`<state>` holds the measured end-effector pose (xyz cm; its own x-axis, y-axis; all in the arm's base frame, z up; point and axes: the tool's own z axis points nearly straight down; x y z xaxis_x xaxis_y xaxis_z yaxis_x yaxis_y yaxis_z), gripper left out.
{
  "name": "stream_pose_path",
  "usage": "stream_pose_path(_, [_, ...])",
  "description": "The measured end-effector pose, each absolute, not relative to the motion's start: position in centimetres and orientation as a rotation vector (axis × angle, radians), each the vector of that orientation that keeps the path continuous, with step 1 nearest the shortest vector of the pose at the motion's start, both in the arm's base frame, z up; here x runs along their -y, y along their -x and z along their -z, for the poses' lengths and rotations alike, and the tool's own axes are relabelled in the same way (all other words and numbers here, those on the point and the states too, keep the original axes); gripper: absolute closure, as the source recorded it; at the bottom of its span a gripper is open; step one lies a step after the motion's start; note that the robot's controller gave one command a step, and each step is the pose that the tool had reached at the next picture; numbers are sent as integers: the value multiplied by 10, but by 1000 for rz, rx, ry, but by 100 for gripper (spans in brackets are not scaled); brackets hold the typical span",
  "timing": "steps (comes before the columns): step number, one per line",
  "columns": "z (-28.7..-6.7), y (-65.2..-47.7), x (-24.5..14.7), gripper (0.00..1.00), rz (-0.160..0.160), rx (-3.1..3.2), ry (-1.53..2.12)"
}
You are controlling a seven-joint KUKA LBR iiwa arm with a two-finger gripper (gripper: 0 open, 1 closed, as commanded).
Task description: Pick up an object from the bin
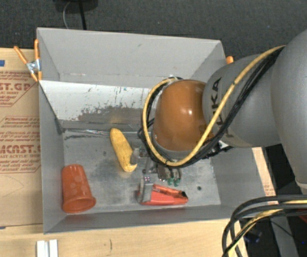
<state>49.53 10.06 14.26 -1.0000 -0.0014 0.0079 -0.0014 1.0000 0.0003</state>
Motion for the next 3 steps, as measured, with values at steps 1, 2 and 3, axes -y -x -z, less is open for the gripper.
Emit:
stream_pose_path(1, [-147,-497,-100,0,2,3141,-1])
stream_pose_path(2, [-113,-491,-58,0,4,3142,-93])
stream_pose_path(3, [-76,-493,-29,100,2,3138,-26])
